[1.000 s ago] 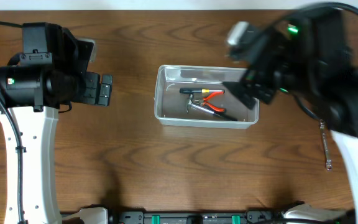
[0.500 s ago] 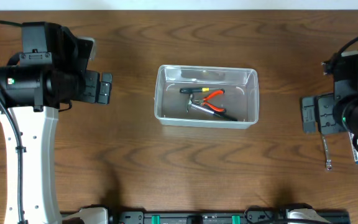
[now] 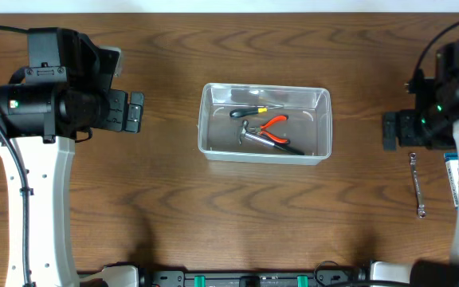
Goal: Pack container
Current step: 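Raise the right gripper and move it right over the silver wrench, then lower the right gripper toward the silver wrench and align to grasp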
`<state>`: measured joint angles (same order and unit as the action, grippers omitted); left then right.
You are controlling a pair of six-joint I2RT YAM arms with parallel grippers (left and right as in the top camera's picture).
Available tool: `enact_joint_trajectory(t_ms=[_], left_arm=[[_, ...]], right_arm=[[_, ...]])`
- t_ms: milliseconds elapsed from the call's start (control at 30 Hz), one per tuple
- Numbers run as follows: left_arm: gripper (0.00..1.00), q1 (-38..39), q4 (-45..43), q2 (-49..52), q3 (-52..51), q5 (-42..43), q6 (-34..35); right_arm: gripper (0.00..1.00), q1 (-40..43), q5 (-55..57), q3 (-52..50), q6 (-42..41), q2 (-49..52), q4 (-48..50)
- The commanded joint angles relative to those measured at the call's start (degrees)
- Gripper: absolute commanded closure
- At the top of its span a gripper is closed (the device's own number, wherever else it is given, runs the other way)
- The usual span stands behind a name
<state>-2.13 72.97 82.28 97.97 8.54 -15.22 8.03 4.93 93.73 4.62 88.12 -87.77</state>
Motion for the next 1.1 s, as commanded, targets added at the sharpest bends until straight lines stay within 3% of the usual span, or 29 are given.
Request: enact_joint_trajectory(t_ms=[0, 133, 267, 500, 600, 867, 1067], left_arm=[[0.02, 0.22, -0.22, -0.31, 0.35, -0.66, 0.31], [0.02, 0.24, -0.17, -0.31, 0.35, -0.66, 0.31], [0.02, 0.22, -0.20, -0.31, 0.35, -0.66, 0.31], [0.02, 0.22, -0.20, -0.31, 0.35, -0.66, 0.31], [0.02, 0.22, -0.20, -0.31, 0.35, -0.66, 0.31], [0.02, 0.22, -0.20, -0.31, 0.35, -0.66, 0.31], [0.02, 0.22, -0.22, -0.31, 0.35, -0.66, 0.31]], right_arm=[[0.01, 0.15, -0.46, -0.04, -1.60, 2.86, 1.92], [0.01, 0.15, -0.46, -0.04, -1.05, 5.55, 7.52], [0.01, 0.48, -0.42, -0.11, 8.92, 7.58, 10.25], [0.01, 3.61, -0.44, -0.20, 25.09, 12.83, 4.90], [0.01, 5.40, -0.44, -0.22, 24.79, 15.06, 3.43], [0.01, 12.83, -0.50, -2.32, 14.58, 17.22, 8.13], [0.01, 16.44, -0.48, -6.93, 14.29, 17.11, 8.39]])
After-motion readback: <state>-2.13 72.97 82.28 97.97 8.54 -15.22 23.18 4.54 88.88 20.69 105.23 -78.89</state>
